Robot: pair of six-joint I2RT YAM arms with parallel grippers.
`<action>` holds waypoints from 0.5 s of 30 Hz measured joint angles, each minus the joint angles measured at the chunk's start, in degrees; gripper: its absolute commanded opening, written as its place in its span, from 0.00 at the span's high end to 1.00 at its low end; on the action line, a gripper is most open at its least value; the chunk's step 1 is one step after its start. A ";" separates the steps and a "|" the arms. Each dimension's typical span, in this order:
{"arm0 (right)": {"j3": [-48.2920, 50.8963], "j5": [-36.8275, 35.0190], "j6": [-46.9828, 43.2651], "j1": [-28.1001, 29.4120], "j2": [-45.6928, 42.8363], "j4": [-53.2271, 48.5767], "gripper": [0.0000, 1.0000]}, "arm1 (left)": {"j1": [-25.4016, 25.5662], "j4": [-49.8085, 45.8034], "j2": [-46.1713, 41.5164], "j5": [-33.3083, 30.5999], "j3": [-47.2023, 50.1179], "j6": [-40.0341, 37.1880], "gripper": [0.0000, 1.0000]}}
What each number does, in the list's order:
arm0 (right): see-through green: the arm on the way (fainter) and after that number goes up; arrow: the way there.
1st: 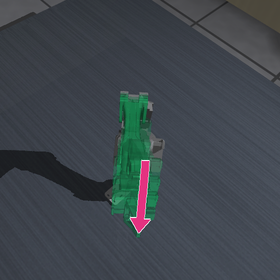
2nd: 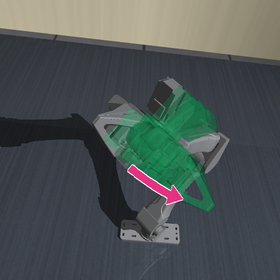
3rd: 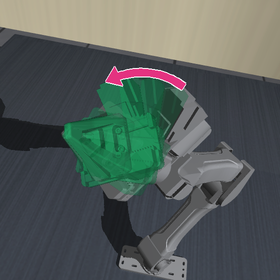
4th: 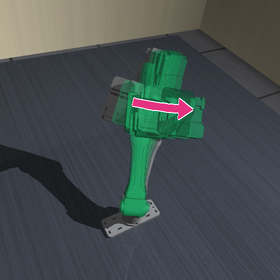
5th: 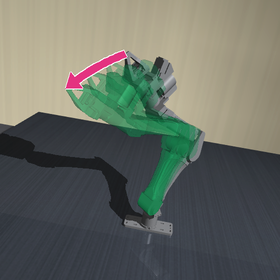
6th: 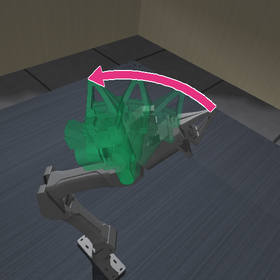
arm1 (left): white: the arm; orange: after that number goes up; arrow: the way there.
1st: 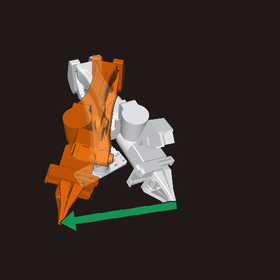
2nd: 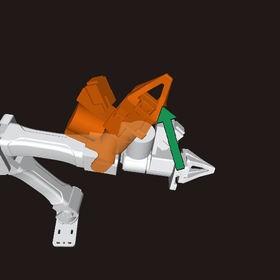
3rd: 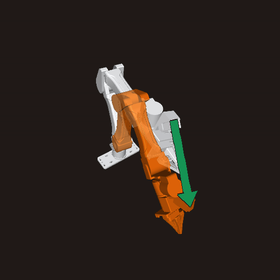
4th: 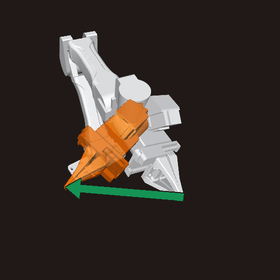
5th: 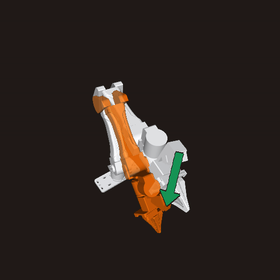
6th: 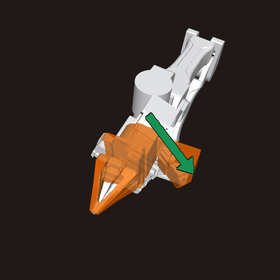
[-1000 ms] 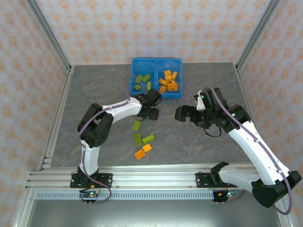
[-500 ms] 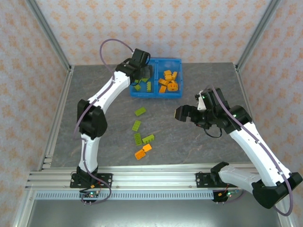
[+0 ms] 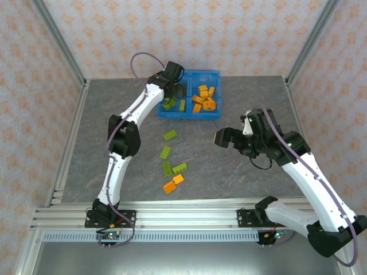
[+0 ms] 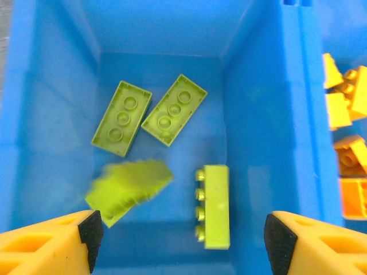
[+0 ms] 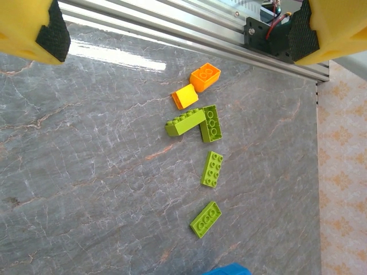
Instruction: Sort the legos into containers by color
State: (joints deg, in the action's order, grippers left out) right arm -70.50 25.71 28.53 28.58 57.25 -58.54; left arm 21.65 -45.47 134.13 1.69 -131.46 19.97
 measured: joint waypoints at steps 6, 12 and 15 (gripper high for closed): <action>0.00 0.28 0.00 0.00 2.01 1.09 0.01 | 0.22 4.39 -19.41 4.09 17.68 -3.08 0.13; 0.02 0.46 -0.11 0.00 2.45 2.01 0.01 | 1.99 6.88 -38.12 10.95 35.74 -18.56 0.04; 0.04 0.79 -0.31 0.00 3.15 2.58 0.01 | 2.47 4.20 -41.68 15.41 40.81 -29.29 0.00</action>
State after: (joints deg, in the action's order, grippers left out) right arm -70.46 26.50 28.23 28.58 60.40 -55.96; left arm 24.12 -41.28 92.44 17.10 -90.65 -9.32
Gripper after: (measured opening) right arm 0.993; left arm 0.989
